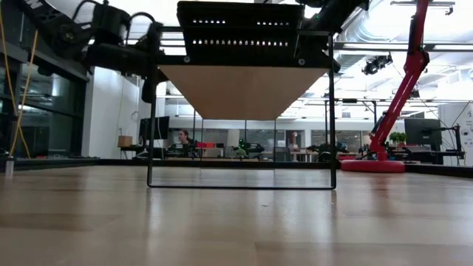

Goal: Stack baskets on shelf by color
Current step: Stack the top white bin on top of the white bin on the shelf, then stack the white bin on top of the white bins on the shelf

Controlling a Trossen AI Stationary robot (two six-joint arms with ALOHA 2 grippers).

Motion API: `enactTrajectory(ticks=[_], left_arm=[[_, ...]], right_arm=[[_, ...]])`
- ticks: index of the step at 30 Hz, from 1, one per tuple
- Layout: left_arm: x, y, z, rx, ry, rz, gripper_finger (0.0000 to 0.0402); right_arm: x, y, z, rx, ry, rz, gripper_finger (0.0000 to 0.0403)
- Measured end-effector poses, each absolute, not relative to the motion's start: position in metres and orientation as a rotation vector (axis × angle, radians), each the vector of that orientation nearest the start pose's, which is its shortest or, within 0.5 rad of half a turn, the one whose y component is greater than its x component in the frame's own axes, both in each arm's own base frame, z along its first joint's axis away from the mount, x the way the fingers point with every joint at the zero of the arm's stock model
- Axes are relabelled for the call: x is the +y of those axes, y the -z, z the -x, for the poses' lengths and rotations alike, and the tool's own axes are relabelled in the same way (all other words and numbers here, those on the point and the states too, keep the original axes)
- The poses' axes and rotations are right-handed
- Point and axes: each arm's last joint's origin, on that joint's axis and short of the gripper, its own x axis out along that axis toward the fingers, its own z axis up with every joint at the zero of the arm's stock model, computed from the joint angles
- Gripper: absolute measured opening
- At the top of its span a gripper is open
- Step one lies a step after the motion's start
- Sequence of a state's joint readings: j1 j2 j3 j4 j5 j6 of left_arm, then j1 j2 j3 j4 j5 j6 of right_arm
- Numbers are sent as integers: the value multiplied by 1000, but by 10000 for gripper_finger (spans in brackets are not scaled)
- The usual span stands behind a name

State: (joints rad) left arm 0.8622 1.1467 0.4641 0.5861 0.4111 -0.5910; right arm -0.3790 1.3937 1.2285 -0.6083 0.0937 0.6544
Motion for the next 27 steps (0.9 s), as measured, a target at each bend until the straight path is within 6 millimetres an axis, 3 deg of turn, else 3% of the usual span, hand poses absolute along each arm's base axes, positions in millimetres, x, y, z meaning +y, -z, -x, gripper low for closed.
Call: enactTrajectory(ticks=[6,14,19,27], left_arm=[[160,-252,-143,-137,-440,559,0],[117,-273,-135,-89,-271,502,0],[79,-288,-138,133,-166,418,0],[24,-319,-152,504,-1,272,2]], right_arm=[[-111,-318,-270,585,692,-712,0],[-99,-353,-241,447,693,-661,0],[-80,-365,-230,435,619,-619,0],[-62,-364,-232,476,570,-587,0]])
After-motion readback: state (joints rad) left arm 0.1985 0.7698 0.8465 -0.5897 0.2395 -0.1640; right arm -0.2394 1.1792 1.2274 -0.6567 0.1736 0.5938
